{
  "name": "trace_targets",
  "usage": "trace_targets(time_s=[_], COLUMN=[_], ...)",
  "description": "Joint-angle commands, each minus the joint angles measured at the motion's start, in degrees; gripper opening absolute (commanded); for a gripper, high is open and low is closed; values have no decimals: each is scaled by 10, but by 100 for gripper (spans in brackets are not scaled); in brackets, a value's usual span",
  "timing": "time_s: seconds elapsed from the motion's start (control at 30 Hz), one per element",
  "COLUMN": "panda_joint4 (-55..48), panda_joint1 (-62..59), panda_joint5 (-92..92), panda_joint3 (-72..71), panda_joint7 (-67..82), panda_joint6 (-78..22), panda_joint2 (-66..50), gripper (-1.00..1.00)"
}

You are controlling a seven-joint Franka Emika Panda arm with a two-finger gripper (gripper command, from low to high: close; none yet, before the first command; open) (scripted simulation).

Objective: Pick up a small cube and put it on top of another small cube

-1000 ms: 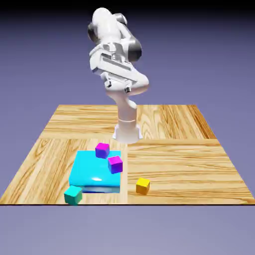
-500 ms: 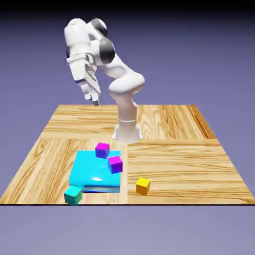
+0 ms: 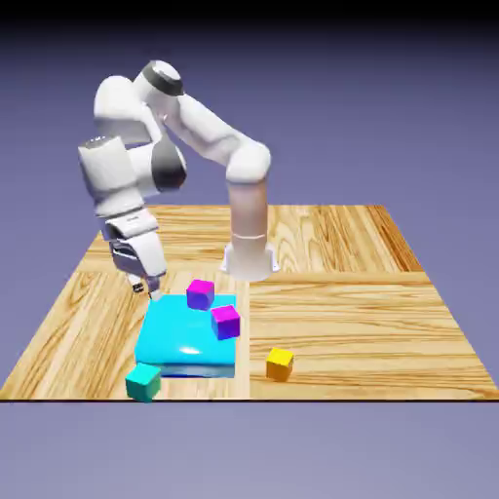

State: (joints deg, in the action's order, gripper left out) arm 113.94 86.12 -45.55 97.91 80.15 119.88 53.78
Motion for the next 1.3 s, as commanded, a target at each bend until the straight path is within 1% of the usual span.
trace_targets(time_s=[0.0, 0.27, 0.4, 0.43, 0.47, 0.6, 1.27], panda_joint4=[-10, -86, -84, -84, -84, -82, 133], panda_joint1=[17, 156, 164, 164, 164, 150, -152], panda_joint5=[-9, -83, -163, -163, -163, -74, 361], panda_joint3=[20, 179, 214, 214, 214, 170, -245], panda_joint7=[25, 224, 194, 194, 194, 218, -116], panda_joint6=[-11, -99, -66, -66, -66, -94, 135], panda_joint2=[4, 39, 112, 112, 112, 32, -292], gripper=[0, 0, 0, -100, -100, -100, -100])
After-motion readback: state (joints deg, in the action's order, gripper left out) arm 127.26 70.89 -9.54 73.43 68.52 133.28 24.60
